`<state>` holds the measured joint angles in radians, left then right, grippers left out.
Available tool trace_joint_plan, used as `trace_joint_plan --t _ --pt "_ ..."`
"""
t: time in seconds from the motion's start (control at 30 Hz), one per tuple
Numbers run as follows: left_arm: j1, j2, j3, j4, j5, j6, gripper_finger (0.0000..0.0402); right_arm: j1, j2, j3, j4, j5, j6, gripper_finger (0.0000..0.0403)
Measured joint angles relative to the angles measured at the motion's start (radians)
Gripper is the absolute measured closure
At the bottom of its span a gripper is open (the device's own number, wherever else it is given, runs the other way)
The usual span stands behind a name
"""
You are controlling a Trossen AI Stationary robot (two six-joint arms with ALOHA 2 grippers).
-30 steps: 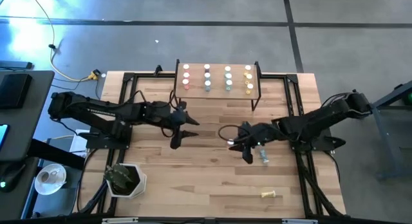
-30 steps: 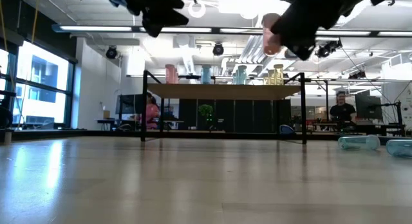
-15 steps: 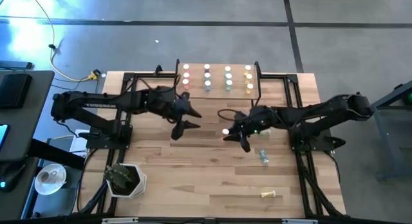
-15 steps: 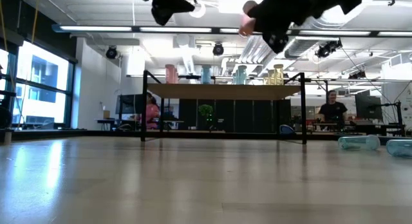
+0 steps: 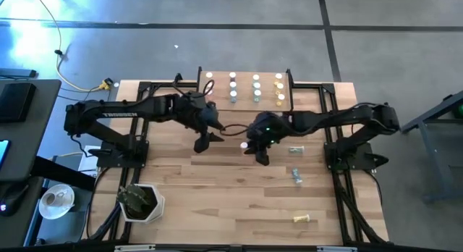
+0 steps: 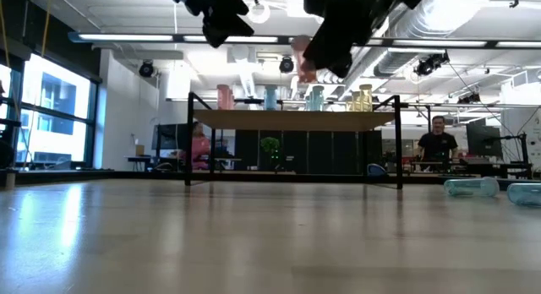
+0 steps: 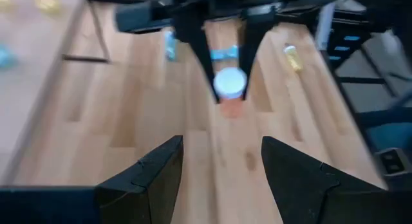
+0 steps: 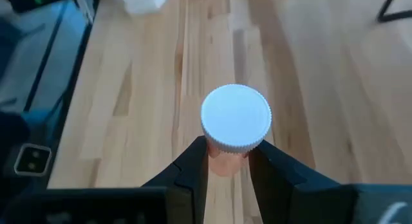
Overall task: Pick and place medicine bottles onto shelf by color
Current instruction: Put the pink pill bottle on the shelf aligned with the other pink pill bottles
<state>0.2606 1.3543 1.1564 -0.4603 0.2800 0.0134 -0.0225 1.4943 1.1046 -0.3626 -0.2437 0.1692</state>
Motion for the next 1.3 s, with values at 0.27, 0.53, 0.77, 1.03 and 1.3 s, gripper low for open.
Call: trace_joint_plan --t 0.27,0.53,0.77,1.03,1.3 --pt "-0.042 0.106 0.000 0.010 0.035 -0.038 0.0202 0.005 0.138 0.062 -0.022 -0.071 -0.047 0.0316" --pt "-0.080 0.194 0.000 0.070 0.033 -0.067 0.0202 0.005 0.176 0.074 0.013 -0.075 -0.063 0.0316" --pt "-0.110 0.208 -0.001 0.123 0.031 -0.063 0.0202 0.006 0.176 0.074 0.049 -0.077 -0.038 0.0316" --pt "-0.119 0.208 -0.001 0.131 -0.025 -0.063 0.0202 0.017 0.176 0.074 0.094 -0.134 -0.026 0.0316" --pt "-0.118 0.207 -0.001 0.119 -0.022 -0.063 0.0202 0.017 0.176 0.074 0.112 -0.104 -0.012 0.0316"
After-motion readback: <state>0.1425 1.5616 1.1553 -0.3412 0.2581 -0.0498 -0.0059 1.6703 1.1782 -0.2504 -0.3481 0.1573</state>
